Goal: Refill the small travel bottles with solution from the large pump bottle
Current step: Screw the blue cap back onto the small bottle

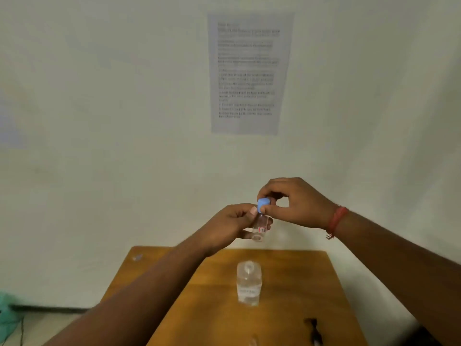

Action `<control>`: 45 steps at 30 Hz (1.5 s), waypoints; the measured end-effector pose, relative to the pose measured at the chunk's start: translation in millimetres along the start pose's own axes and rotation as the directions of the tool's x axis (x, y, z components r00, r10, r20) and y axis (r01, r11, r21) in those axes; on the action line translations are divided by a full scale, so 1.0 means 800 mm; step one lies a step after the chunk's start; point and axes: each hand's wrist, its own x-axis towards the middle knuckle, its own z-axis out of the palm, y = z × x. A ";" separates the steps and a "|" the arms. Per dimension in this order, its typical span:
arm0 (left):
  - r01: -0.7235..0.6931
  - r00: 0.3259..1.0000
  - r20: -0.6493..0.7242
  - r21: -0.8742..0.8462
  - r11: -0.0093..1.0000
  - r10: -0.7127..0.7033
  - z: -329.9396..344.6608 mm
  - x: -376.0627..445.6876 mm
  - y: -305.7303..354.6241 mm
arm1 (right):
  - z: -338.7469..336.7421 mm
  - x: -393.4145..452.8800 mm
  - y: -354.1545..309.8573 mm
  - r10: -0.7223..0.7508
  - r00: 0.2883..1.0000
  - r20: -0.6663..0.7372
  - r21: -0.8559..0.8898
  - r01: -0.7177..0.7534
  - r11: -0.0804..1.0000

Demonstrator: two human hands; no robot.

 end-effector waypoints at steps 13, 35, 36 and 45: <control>-0.364 0.930 -0.083 -0.097 0.926 0.357 -0.086 0.073 0.310 | -0.265 0.169 -0.163 -0.205 0.964 -0.171 -0.142 0.182 0.973; -0.443 0.897 -0.062 -0.155 0.883 0.439 -0.081 0.071 0.381 | -0.325 0.178 -0.229 -0.233 0.946 -0.227 -0.336 0.149 0.930; -0.450 0.893 -0.058 -0.168 0.877 0.447 -0.081 0.071 0.380 | -0.325 0.177 -0.232 -0.233 0.949 -0.212 -0.340 0.152 0.928; -0.490 0.872 -0.064 -0.139 0.861 0.486 -0.082 0.069 0.371 | -0.320 0.173 -0.242 -0.236 0.963 -0.133 -0.378 0.171 0.910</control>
